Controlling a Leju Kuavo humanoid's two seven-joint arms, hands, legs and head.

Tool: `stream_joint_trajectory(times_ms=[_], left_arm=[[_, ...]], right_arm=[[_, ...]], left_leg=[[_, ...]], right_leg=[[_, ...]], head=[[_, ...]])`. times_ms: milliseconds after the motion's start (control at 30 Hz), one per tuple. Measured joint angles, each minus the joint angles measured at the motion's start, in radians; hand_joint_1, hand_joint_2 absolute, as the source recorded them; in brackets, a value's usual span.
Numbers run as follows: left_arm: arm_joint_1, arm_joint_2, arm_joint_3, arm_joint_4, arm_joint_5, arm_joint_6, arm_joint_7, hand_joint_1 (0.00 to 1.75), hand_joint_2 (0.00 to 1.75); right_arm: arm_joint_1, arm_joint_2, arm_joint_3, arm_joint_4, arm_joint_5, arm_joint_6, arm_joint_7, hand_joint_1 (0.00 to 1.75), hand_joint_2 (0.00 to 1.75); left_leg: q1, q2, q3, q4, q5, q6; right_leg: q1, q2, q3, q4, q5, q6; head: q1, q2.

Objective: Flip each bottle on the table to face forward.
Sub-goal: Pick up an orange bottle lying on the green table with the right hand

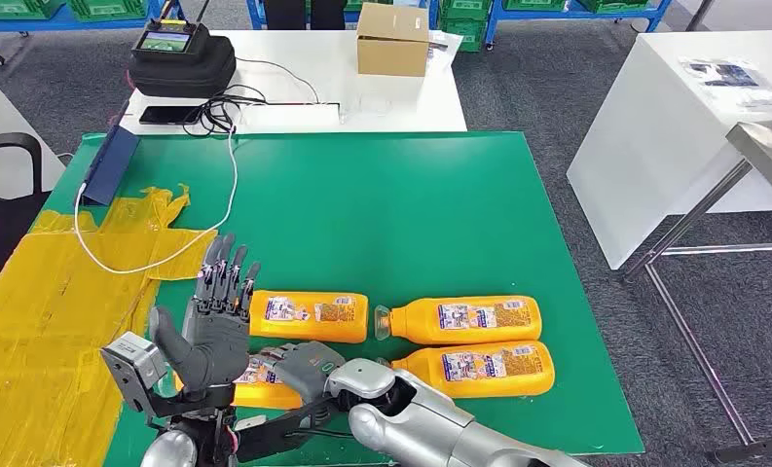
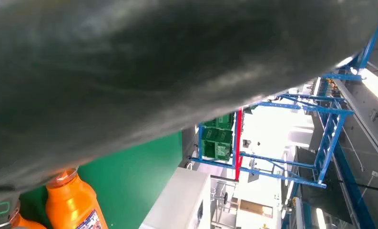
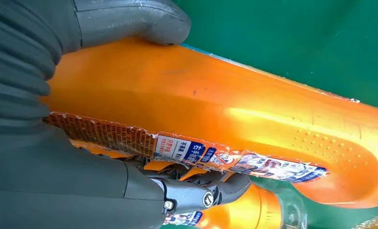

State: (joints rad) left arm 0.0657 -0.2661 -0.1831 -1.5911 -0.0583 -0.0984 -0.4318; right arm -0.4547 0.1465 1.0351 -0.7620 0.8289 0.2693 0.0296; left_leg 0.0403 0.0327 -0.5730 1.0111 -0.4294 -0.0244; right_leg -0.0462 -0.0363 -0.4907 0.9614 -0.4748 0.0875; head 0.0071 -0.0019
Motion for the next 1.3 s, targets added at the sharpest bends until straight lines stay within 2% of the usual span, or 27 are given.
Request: stream_joint_trajectory(times_ms=[100,300,467,567,700,967,1100,1133,1200,1300], left_arm=[[-0.002,-0.012,0.017,0.0,0.029,0.076,-0.005,0.0,0.0],[-0.042,-0.043,0.12,-0.011,0.107,0.383,-0.033,0.0,0.0],[-0.058,-0.042,0.194,-0.018,0.066,0.545,-0.063,0.0,0.0],[-0.059,-0.04,0.234,-0.022,0.064,0.581,-0.072,0.0,0.0],[-0.071,-0.035,0.274,-0.02,0.079,0.586,-0.074,0.0,0.0],[-0.056,-0.022,0.294,-0.007,0.049,0.604,-0.049,0.0,0.0],[-0.049,-0.018,0.3,-0.003,0.073,0.582,-0.038,0.0,1.75],[-0.043,-0.016,0.301,-0.003,0.098,0.555,-0.026,0.0,1.75],[-0.022,-0.01,0.302,-0.005,0.178,0.442,0.025,0.0,1.75],[0.021,0.004,0.297,-0.006,0.292,0.179,0.103,0.0,1.75]], right_arm=[[-0.001,0.001,0.001,0.008,0.006,-0.005,0.016,1.75,1.75],[-0.01,-0.015,0.0,0.01,-0.023,-0.015,0.066,1.75,1.75],[0.021,-0.038,-0.04,-0.031,-0.121,-0.106,0.127,1.75,1.75],[0.054,-0.068,-0.074,-0.09,-0.174,-0.141,0.145,1.75,1.75],[0.084,-0.103,-0.097,-0.156,-0.21,-0.146,0.154,1.75,1.75],[0.192,-0.112,-0.159,-0.238,-0.27,-0.231,0.114,1.75,1.75],[0.232,-0.109,-0.183,-0.269,-0.287,-0.281,0.079,1.75,1.75],[0.255,-0.108,-0.195,-0.286,-0.294,-0.308,0.06,1.75,1.75],[0.313,-0.104,-0.226,-0.344,-0.305,-0.361,0.026,1.75,1.75],[0.41,-0.103,-0.262,-0.472,-0.321,-0.4,-0.013,1.75,1.75]], left_leg=[[0.0,0.0,0.0,0.0,0.0,0.0],[0.0,-0.002,0.0,0.0,0.002,0.0],[0.0,-0.003,0.0,0.0,0.002,0.0],[-0.001,-0.003,0.0,0.0,0.002,0.0],[-0.001,-0.003,0.0,0.0,0.002,0.001],[0.0,-0.002,-0.001,0.0,0.002,0.0],[0.0,-0.002,-0.001,0.0,0.002,0.0],[0.0,-0.003,-0.002,0.0,0.002,0.0],[0.0,-0.003,-0.004,0.0,0.002,0.0],[0.0,-0.003,-0.011,0.0,0.003,0.0]], right_leg=[[0.0,0.0,0.0,0.0,0.0,0.0],[0.0,-0.001,0.002,0.0,0.0,0.0],[-0.001,-0.001,0.002,0.0,0.0,0.0],[-0.001,-0.001,0.002,0.0,0.0,0.0],[-0.001,-0.001,0.002,0.0,0.001,0.001],[0.0,-0.001,0.001,0.0,0.001,0.001],[0.0,-0.001,0.001,0.0,0.001,0.001],[0.0,-0.001,0.0,0.0,0.001,0.001],[0.0,-0.001,0.0,0.0,0.001,0.001],[0.0,-0.001,0.0,0.001,0.002,0.001]], head=[[0.0,0.0],[0.0,0.0],[0.0,0.0],[0.0,0.0],[0.0,0.0],[0.0,0.0],[0.0,0.0],[0.0,0.0],[0.0,0.0],[0.0,0.0]])
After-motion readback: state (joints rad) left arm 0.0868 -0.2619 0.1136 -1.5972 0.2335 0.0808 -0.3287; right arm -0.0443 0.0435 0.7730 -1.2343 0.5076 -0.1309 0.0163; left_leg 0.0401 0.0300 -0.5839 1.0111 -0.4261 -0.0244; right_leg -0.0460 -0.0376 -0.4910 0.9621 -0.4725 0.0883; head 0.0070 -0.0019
